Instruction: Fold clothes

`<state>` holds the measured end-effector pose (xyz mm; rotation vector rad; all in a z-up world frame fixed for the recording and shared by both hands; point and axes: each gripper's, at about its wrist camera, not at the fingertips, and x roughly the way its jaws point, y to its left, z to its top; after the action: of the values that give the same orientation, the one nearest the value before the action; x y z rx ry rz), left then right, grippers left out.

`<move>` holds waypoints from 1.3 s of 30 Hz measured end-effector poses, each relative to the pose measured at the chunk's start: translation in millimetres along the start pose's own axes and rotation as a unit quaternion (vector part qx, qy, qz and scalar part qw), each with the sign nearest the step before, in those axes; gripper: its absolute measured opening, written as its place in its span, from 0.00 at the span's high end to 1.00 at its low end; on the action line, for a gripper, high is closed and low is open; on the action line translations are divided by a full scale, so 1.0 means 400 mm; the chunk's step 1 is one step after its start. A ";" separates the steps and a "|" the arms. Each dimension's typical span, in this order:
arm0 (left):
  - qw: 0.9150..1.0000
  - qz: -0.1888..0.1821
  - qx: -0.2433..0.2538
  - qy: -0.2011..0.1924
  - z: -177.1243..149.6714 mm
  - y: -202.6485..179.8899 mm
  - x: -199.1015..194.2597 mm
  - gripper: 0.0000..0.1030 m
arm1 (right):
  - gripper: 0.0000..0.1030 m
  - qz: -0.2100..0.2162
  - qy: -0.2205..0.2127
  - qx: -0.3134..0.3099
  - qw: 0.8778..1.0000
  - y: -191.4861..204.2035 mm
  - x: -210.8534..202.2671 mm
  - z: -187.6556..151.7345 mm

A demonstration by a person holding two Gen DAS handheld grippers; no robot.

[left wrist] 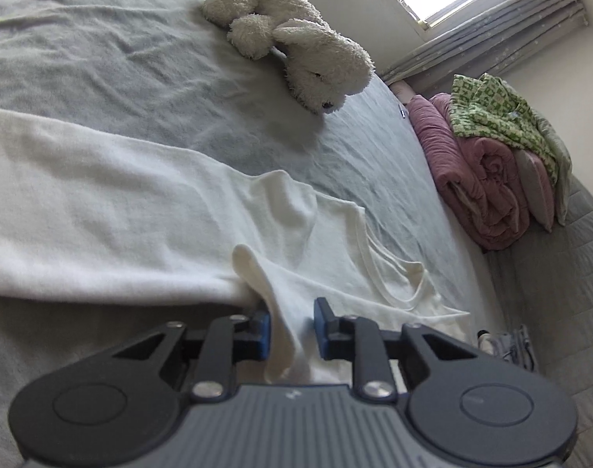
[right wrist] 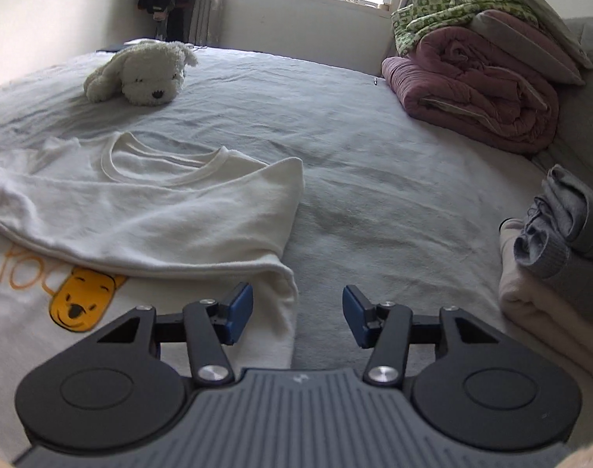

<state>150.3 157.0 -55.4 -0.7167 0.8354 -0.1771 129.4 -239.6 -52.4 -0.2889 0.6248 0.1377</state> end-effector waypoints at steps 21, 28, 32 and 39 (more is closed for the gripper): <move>0.994 0.020 0.069 -0.080 0.045 -0.121 -0.037 0.96 | 0.94 -0.064 -0.044 -0.227 0.971 0.079 -0.005 0.001; 0.995 0.052 0.086 -0.003 0.015 -0.044 0.019 0.95 | 0.92 -0.031 0.009 -0.261 0.965 0.100 0.021 -0.035; 0.998 0.009 0.057 -0.007 0.024 -0.003 0.007 0.87 | 0.76 0.046 0.017 -0.143 0.989 0.008 -0.008 0.025; 0.998 0.021 0.052 -0.021 0.039 -0.003 0.018 0.85 | 0.66 0.122 -0.009 0.104 0.987 -0.149 0.028 0.107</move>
<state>166.6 161.0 -52.0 -0.6030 0.7942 -0.1670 175.0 -282.6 -12.6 -0.0088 0.6501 0.3073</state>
